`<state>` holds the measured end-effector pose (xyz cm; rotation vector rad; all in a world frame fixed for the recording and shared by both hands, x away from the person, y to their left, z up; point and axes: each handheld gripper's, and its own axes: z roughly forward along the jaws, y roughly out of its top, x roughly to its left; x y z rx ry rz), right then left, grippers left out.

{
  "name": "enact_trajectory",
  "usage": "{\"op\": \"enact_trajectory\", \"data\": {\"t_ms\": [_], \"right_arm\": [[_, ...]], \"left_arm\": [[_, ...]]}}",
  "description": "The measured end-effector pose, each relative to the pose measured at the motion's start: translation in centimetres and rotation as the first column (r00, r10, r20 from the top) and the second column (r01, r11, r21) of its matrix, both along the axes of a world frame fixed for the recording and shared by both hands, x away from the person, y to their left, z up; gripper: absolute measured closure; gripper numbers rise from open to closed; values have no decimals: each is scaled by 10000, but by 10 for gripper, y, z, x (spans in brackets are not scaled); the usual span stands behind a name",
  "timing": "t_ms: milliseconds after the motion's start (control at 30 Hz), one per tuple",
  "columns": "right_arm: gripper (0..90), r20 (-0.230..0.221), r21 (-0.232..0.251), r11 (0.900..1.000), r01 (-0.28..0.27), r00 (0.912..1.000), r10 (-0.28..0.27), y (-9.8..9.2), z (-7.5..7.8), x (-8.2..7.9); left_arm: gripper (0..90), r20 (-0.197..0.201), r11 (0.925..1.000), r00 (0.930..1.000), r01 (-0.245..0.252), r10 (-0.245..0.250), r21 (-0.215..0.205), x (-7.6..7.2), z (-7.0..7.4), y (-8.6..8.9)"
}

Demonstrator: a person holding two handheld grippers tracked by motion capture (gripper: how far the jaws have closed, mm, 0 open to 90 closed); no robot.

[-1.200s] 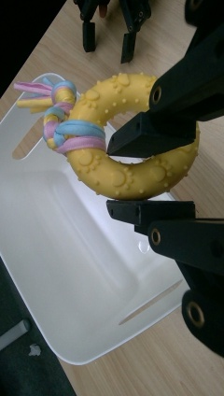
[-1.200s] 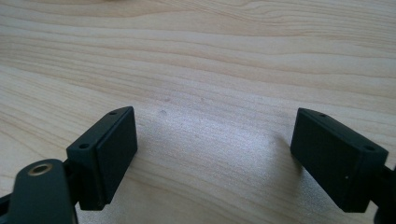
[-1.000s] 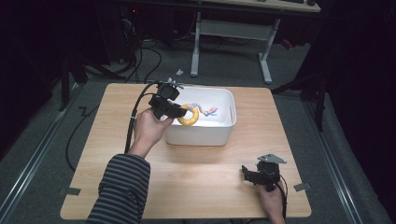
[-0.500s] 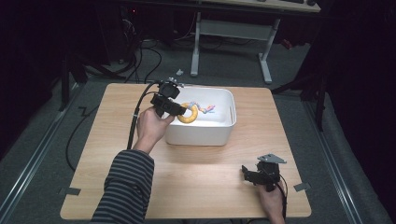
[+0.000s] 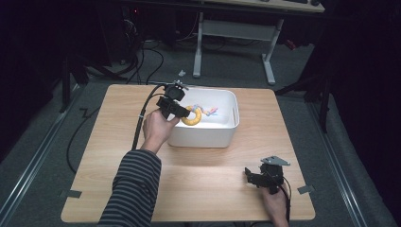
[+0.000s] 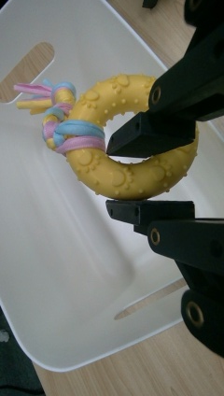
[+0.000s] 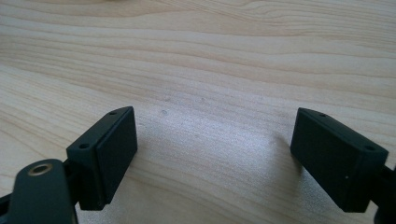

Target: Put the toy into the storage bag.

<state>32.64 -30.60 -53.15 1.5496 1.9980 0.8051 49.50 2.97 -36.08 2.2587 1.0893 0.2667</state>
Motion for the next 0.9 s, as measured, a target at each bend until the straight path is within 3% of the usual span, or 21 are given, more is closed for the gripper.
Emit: {"op": "enact_trajectory", "data": {"t_ms": [900], "right_arm": [[146, 8, -9, 10000, -5, 10000, 5, 0, 0, 0]], "left_arm": [[682, -587, 9981, 9982, 135, -100, 605, 5, -25, -9]]}}
